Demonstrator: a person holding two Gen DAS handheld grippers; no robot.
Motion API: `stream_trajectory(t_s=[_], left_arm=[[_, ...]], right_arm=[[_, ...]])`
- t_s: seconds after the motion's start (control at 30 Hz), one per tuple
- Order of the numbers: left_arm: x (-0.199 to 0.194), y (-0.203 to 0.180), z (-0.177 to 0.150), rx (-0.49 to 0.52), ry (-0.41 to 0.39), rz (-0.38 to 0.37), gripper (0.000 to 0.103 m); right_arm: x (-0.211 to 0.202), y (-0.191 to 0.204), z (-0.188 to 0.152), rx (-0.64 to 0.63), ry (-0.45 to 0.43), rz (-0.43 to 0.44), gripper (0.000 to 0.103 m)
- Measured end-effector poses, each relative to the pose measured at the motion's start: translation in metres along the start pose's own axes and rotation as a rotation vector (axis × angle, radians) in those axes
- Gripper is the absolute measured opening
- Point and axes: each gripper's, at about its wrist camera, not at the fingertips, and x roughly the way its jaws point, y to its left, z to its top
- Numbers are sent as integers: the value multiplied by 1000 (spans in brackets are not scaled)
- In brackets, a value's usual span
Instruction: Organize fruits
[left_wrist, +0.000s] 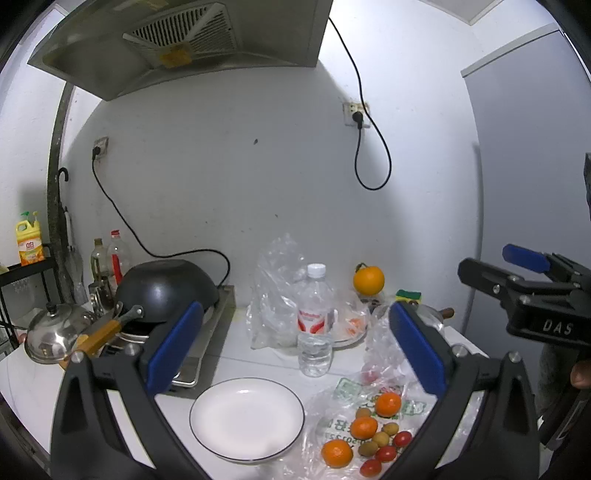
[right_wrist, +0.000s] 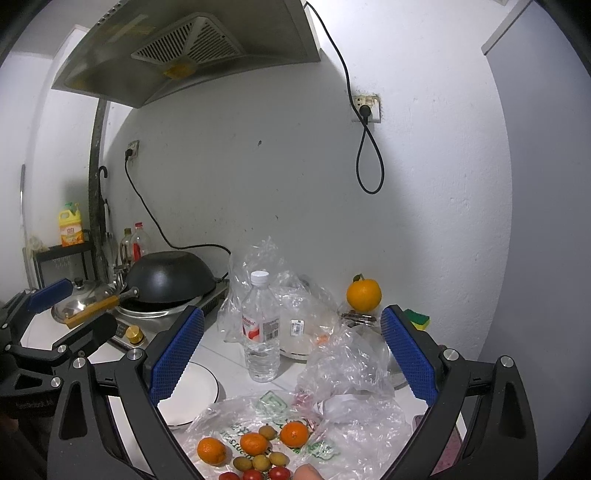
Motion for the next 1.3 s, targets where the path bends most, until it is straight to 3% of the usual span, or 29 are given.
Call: stream_trajectory(t_s=[0.8, 1.3], left_arm=[[7, -4, -2, 10, 12, -8, 102], [19, -5, -19, 8, 52, -11, 102]], right_arm=[[2, -1, 0, -1, 26, 11, 98], [24, 2, -6, -22, 81, 50, 98]])
